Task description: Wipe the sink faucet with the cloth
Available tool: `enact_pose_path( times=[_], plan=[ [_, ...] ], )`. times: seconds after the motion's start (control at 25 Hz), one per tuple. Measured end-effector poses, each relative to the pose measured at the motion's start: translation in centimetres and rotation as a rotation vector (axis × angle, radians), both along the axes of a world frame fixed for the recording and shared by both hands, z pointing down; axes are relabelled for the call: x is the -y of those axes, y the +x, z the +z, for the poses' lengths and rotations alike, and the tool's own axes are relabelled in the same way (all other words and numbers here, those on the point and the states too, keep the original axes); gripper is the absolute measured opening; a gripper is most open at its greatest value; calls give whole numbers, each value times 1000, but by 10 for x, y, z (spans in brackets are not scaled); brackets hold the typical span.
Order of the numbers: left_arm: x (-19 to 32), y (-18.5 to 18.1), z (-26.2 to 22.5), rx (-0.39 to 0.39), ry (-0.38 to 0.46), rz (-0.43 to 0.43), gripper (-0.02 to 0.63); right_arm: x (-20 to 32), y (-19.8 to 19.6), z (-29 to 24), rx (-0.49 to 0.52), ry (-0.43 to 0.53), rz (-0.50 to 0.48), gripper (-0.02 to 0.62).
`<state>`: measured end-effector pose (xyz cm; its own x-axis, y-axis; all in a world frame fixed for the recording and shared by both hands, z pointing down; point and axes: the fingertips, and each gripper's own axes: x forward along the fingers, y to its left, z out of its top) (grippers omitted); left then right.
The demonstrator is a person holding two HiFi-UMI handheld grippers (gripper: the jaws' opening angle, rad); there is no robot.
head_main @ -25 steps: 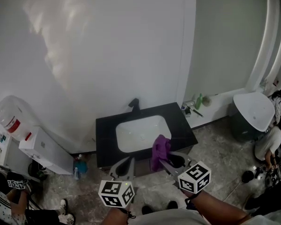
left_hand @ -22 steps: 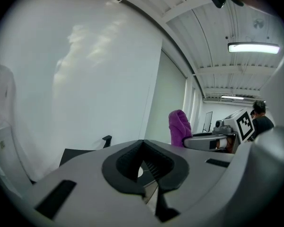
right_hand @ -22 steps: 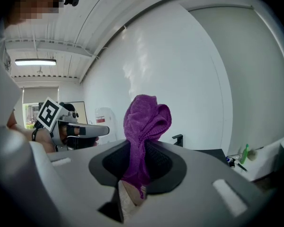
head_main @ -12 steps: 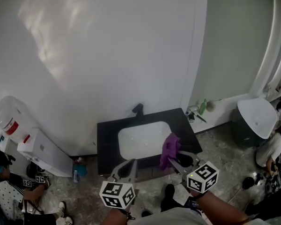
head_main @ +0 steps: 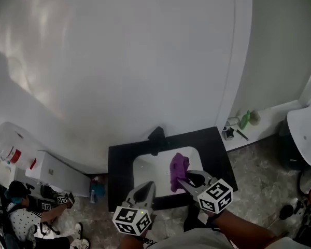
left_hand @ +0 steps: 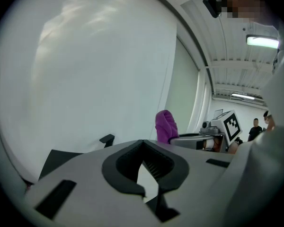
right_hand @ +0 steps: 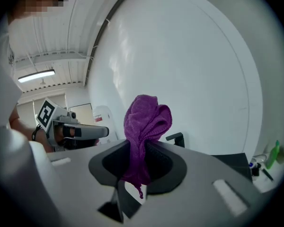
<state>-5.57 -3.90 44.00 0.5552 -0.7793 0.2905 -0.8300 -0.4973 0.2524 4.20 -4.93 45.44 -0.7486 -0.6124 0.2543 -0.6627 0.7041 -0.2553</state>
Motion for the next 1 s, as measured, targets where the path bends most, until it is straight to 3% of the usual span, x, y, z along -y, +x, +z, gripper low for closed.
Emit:
enact_pose_path(
  times=[0.28,0.48,0.6,0.76,0.88,1.0],
  plan=[
    [80,-1,37,19,-89,-137,6,101,0,55,-25,-120,-124,81],
    [115,-14,87,12,-158,-136,6,135,-28,107,-62,-228,-151,81],
    [127,-15,97,9,-189,-112,6,173,-42,108,-106,-201,-140,81],
    [149,-15,98,-5,-195,-95,6,277,-55,97,-189,-127,-65,81],
    [159,-18,103,-12,-199,-74,6,325,-72,123,-279,-159,-46,81],
    [165,-23,110,-14,-205,-62,6,332,-89,152,-308,-228,-53,80]
  ],
)
